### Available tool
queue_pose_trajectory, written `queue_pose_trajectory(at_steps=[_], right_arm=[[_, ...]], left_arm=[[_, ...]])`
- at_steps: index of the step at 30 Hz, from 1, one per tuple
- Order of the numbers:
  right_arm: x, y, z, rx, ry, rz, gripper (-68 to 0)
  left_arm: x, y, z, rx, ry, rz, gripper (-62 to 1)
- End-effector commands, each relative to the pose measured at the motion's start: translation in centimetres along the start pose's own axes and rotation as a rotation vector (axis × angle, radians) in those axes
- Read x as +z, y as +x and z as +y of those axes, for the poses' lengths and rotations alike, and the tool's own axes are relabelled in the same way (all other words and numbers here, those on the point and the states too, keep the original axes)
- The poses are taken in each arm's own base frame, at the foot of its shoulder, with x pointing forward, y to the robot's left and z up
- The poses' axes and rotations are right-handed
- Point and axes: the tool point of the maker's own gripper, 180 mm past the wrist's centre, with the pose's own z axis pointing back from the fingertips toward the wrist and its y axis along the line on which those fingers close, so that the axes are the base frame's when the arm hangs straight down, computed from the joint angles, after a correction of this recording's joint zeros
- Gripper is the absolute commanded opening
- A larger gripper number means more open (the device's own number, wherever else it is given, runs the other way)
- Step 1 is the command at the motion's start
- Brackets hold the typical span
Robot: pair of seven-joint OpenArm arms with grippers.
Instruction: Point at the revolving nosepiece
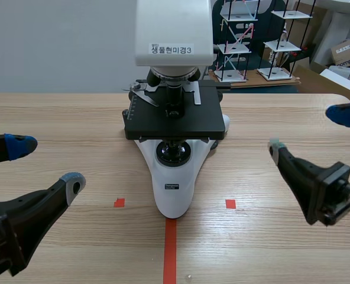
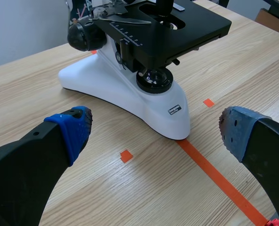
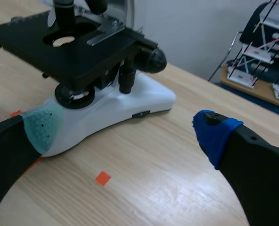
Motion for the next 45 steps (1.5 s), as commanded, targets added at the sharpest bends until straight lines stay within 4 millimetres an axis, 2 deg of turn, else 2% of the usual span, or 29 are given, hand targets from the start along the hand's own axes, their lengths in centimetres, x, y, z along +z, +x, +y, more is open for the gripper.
queue_pose_trajectory(at_steps=[1, 5, 9, 15, 21, 29, 35, 45], right_arm=[[-0.5, 1.7, -0.6, 0.025, -0.006, -0.054, -17.4], [-1.5, 2.9, -0.8, 0.051, -0.002, -0.100, -34.5], [-3.1, 3.4, -0.1, 0.056, 0.030, -0.136, -48.8], [-5.3, 3.5, 1.2, 0.065, 0.089, -0.174, -63.4], [-6.8, 3.7, 2.3, 0.097, 0.139, -0.233, -65.6], [-8.4, 4.5, 2.4, 0.113, 0.144, -0.293, -65.6], [-8.4, 5.3, 3.2, 0.142, 0.172, -0.343, -66.0], [-8.5, 5.1, 4.0, 0.131, 0.191, -0.337, -66.0]], left_arm=[[-0.1, 0.9, -0.5, 0.008, -0.010, -0.033, -3.9], [-0.1, 0.9, -0.5, 0.008, -0.010, -0.033, -3.9], [-0.1, 0.9, -0.5, 0.008, -0.010, -0.033, -3.9], [-0.1, 0.9, -0.5, 0.008, -0.009, -0.033, -3.9], [-0.1, 0.9, -0.5, 0.008, -0.009, -0.033, -3.9], [-0.1, 0.9, -0.5, 0.008, -0.010, -0.033, -3.9], [-0.1, 0.9, -0.5, 0.008, -0.009, -0.034, -3.9], [-0.1, 0.9, -0.5, 0.008, -0.010, -0.033, -3.9]])
